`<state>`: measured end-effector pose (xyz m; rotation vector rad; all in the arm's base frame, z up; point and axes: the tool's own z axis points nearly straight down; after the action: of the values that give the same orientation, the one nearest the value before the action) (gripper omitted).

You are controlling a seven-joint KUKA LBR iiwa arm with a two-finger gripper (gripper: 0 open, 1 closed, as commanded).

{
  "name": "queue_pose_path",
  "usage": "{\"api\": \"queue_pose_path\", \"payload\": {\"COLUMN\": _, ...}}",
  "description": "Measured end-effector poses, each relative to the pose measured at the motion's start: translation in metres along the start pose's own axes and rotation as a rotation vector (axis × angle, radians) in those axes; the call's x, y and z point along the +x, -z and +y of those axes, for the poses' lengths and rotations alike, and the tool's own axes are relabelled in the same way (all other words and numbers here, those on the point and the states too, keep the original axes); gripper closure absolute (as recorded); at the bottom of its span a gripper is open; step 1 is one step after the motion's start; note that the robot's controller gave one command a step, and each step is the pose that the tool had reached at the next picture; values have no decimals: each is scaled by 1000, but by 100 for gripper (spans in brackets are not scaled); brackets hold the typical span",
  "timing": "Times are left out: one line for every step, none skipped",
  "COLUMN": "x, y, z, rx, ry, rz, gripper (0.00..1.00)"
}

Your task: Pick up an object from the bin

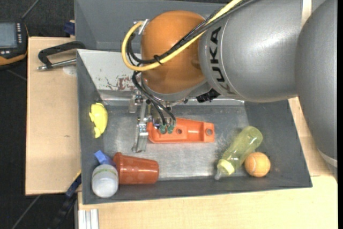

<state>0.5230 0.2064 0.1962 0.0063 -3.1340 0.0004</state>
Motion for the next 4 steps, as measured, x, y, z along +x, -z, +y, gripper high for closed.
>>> {"api": "queue_pose_path", "payload": {"x": -2, "y": 5, "z": -1, "rx": -2, "ry": -3, "rz": -8, "gripper": 0}}
{"api": "queue_pose_path", "payload": {"x": 8, "y": -41, "z": -72, "rx": -2, "ry": 44, "rz": -4, "gripper": 0}}
{"api": "queue_pose_path", "payload": {"x": 7, "y": -57, "z": -106, "rx": -1, "ry": -102, "rz": -4, "gripper": 0}}
{"api": "queue_pose_path", "payload": {"x": -35, "y": -126, "z": -140, "rx": -2, "ry": 398, "rz": -9, "gripper": 100}}
